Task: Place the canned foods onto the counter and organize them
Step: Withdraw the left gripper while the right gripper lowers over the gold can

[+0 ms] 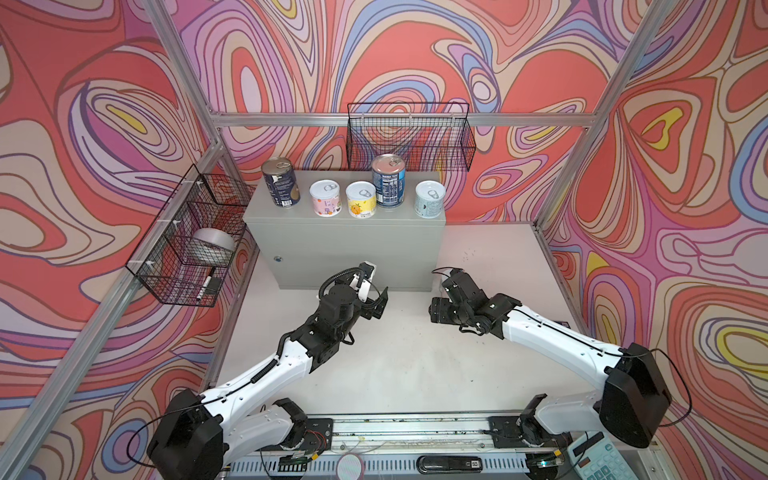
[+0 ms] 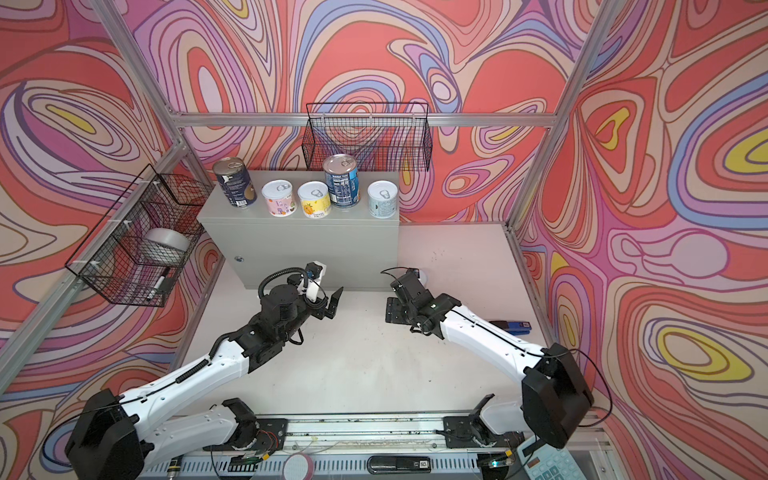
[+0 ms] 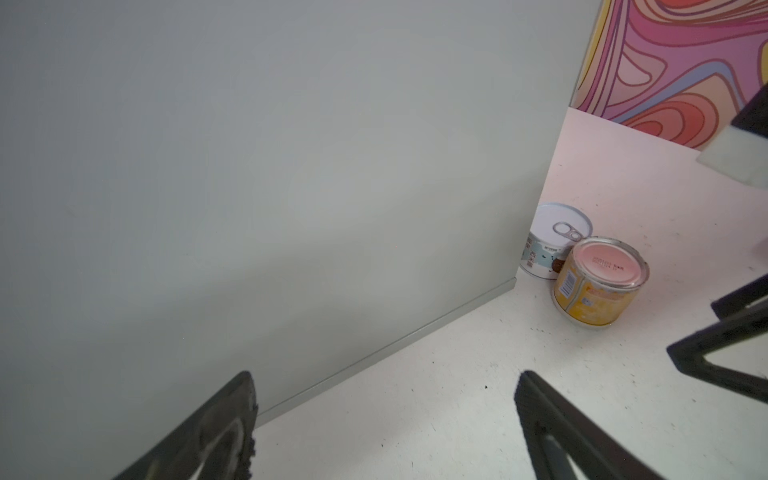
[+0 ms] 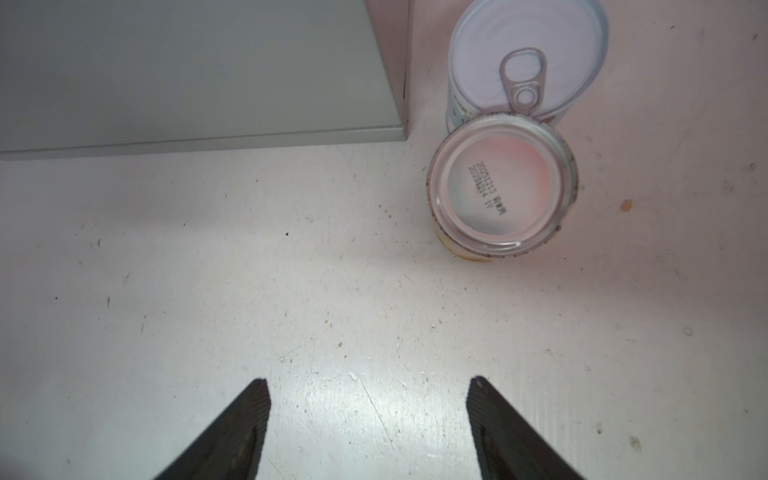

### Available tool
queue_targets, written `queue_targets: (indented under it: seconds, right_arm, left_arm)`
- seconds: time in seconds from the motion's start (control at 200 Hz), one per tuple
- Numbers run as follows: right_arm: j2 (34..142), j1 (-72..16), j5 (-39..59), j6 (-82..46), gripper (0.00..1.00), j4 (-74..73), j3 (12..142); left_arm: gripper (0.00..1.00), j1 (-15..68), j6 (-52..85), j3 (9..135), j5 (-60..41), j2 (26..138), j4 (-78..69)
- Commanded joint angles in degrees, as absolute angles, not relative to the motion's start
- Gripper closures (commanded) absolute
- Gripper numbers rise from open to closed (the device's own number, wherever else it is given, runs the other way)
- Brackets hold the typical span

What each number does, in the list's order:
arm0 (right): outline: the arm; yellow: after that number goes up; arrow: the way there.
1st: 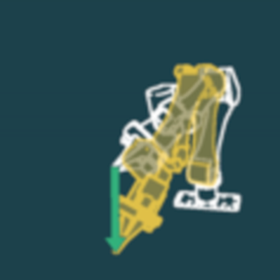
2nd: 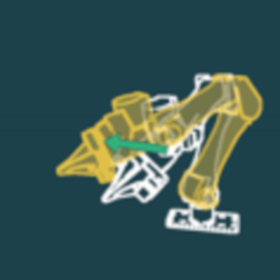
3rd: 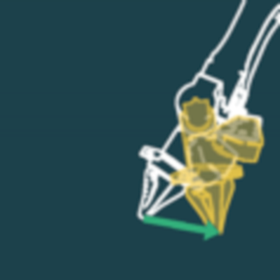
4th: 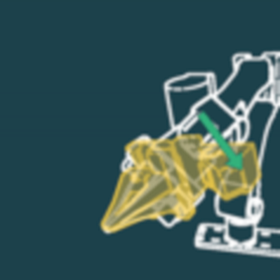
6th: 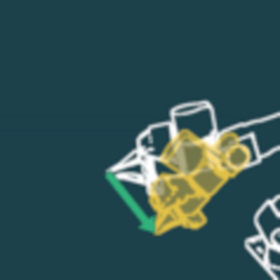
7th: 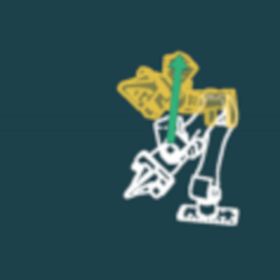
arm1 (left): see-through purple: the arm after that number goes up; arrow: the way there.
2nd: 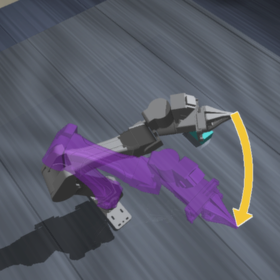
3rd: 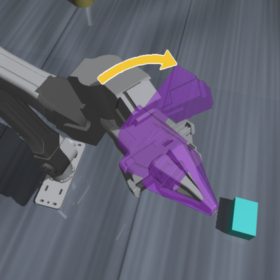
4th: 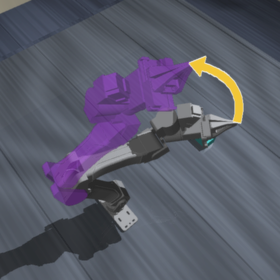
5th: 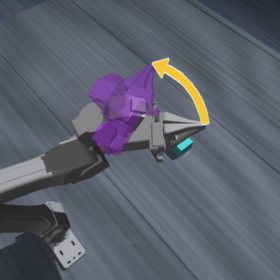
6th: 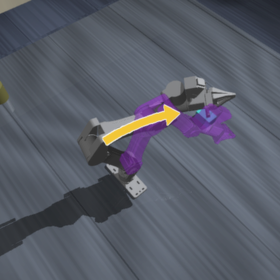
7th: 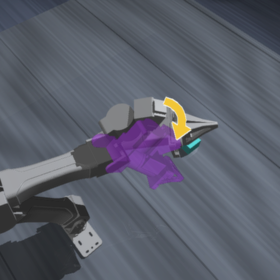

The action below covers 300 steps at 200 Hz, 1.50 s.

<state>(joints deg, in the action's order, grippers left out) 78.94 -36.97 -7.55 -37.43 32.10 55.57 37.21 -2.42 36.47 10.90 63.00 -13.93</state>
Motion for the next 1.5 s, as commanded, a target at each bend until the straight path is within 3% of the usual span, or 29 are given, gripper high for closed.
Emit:
queue_targets:
  seconds: [0.0, 0.165, 0.451, 0.631, 1.282, 1.497]
  right_arm:
    - [80.42, -33.97, -9.40, -40.00, 0.28, 32.84, 56.79]
    - [80.76, -30.75, -9.32, -39.85, 0.29, 32.37, 55.64]
    - [83.67, -28.13, -7.25, -37.08, 0.18, 28.28, 56.94]
    - [88.11, -27.78, -8.58, -35.34, 0.18, 27.79, 59.80]
    - [98.35, -27.60, -15.91, -31.76, 0.23, 31.21, 68.50]
    - [100.75, -27.60, -15.40, -31.32, 0.30, 31.58, 70.16]
  left_arm:
    - [0.00, 37.53, -0.64, 35.14, 8.54, 62.10, -16.12]
    - [0.00, 37.53, 0.99, 32.35, 8.31, 60.52, -18.43]
    - [0.00, 37.53, 2.10, 30.67, 6.29, 62.99, -19.93]
    - [0.00, 37.53, 2.96, 30.67, 5.01, 64.38, -20.65]
    - [0.00, 37.53, 3.25, 30.76, 4.93, 67.84, -21.80]
    - [0.00, 37.53, 3.25, 30.93, 4.83, 68.41, -21.80]
